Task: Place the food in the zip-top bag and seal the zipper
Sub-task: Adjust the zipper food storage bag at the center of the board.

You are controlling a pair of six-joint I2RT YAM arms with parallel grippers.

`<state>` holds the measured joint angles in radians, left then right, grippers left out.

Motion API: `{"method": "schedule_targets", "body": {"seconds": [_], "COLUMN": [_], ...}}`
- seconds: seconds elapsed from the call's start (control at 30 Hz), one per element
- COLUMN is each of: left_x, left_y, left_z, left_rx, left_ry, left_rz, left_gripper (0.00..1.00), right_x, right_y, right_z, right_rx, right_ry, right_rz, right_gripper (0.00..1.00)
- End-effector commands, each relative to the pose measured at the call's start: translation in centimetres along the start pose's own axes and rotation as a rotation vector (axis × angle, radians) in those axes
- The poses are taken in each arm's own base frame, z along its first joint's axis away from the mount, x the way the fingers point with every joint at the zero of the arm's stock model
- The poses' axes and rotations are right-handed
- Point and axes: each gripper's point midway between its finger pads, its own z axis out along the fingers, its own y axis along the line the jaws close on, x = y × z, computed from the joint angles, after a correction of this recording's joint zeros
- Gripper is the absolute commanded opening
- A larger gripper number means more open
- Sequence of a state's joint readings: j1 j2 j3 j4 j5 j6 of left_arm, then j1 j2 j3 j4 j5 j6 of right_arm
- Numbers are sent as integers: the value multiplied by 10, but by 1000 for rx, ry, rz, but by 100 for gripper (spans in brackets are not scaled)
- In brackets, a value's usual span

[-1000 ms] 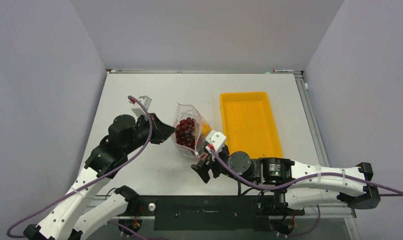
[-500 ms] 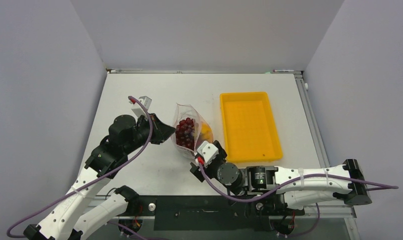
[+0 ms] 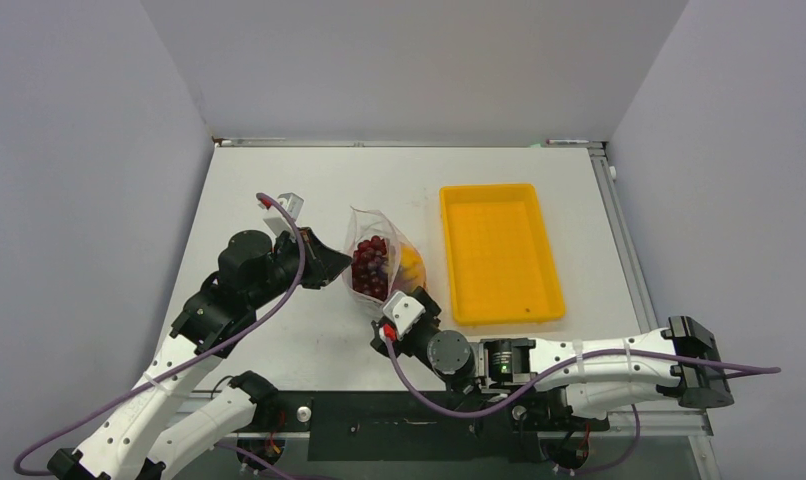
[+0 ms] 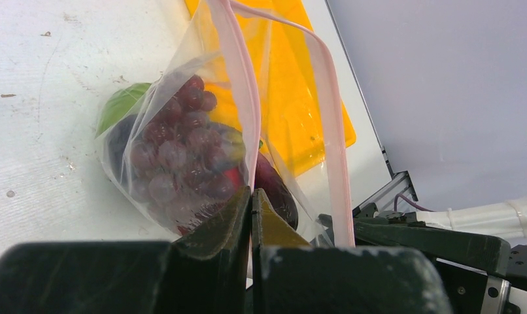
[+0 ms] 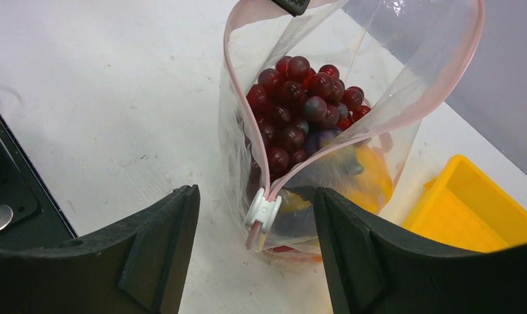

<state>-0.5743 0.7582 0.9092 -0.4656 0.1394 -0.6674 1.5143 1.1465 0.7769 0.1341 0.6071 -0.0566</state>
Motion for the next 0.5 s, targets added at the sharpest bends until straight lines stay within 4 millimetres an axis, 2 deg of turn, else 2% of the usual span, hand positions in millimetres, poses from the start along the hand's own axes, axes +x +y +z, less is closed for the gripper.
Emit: {"method": "schedule_targets", "body": {"seconds": [0.0, 0.23, 0.47], "left_x": [-14, -14, -14], "left_y": [-15, -15, -16], "left_z": [-3, -3, -1], "left_rx": [61, 62, 65], "left_ry": [-54, -54, -51], "left_rz": [9, 7, 6], "left_gripper": [0, 0, 0], "right_x": [-11, -7, -9], "right_y": [-9, -12, -20], "right_z": [3, 5, 6], "right_rx": [50, 56, 67], "right_ry": [-69, -80, -103], "right_rz": [28, 42, 58], "right_gripper": [63, 51, 32]}}
